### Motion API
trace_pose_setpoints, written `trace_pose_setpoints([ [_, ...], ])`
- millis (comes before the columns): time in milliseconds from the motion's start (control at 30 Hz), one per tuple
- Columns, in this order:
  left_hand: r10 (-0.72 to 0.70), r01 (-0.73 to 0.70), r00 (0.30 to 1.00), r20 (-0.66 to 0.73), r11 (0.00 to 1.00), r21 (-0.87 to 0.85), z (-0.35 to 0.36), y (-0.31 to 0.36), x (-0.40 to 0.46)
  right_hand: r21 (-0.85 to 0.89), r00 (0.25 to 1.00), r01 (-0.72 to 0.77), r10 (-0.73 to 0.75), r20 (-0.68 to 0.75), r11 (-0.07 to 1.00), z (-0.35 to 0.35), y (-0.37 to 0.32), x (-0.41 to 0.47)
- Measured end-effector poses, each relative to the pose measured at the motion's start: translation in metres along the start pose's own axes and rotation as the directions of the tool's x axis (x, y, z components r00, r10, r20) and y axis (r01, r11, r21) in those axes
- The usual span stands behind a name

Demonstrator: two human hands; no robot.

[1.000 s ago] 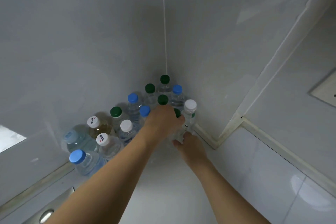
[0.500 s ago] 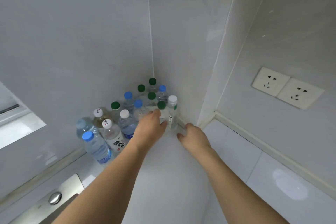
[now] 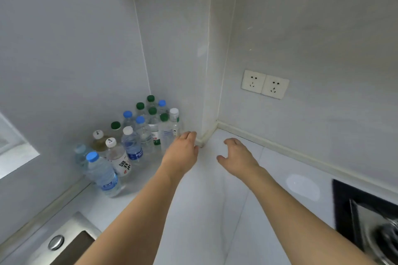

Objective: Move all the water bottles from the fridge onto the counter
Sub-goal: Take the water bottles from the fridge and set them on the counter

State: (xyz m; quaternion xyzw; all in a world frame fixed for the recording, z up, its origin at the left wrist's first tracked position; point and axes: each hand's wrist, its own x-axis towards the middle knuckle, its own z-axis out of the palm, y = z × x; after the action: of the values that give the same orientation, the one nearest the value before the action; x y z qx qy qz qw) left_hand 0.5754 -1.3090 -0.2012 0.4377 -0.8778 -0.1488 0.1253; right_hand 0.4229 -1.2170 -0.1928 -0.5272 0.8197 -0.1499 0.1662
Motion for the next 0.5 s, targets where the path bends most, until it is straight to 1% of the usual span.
trace_pose_setpoints([
  [167,0.132,-0.132,0.991,0.023,0.991,0.002,0.006,0.048,-0.001,-0.002,0.993,-0.099,0.099,-0.071,0.995,-0.033,0.039,-0.042],
  [267,0.215,-0.216,0.976,0.036,0.976,0.015,0.011,0.086,0.0,0.0,0.977,-0.158,0.157,-0.144,0.987,-0.057,0.068,-0.067],
  [367,0.269,-0.27,0.962,0.055,0.963,0.019,0.019,0.124,-0.002,0.008,0.959,-0.222,0.219,-0.18,0.975,-0.073,0.097,-0.092],
  [500,0.321,-0.324,0.941,0.105,0.946,0.01,0.035,0.174,-0.011,0.028,0.936,-0.294,0.294,-0.195,0.955,-0.088,0.137,-0.13],
])
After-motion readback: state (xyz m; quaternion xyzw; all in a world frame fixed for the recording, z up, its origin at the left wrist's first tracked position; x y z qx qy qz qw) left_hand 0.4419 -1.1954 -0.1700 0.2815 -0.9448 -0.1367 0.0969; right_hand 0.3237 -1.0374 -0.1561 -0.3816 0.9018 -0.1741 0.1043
